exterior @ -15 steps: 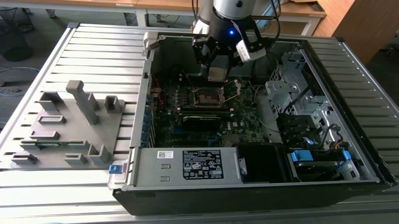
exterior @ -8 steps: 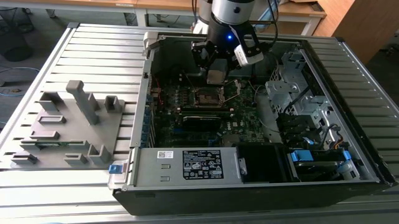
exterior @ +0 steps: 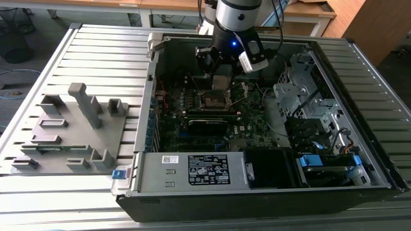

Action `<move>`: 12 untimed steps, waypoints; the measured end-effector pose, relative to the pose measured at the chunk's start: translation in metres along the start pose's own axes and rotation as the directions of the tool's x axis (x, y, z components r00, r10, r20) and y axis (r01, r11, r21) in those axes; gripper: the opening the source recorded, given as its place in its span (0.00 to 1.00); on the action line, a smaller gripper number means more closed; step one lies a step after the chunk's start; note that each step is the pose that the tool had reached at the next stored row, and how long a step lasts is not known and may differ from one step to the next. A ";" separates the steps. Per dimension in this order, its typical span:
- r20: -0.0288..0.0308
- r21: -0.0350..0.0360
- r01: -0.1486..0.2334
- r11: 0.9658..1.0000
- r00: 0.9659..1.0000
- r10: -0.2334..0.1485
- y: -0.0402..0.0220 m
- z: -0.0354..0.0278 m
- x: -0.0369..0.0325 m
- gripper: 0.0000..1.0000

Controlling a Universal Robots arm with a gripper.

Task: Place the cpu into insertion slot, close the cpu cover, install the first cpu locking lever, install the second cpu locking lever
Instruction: 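Place the cpu into insertion slot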

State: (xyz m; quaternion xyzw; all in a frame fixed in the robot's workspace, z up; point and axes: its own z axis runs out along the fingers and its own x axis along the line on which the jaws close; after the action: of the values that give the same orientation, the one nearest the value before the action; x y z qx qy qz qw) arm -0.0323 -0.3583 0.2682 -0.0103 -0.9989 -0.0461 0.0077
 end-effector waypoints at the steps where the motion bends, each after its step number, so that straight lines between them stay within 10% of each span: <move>1: 0.000 0.000 0.000 1.000 1.000 0.000 -0.0002 0.0019 0.0000 0.54; 12: 0.002 0.000 0.001 1.000 1.000 -0.001 -0.0019 0.0207 -0.0002 0.54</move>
State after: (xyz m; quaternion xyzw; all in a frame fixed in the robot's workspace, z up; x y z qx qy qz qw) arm -0.0324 -0.3583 0.2474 -0.0099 -0.9989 -0.0462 0.0070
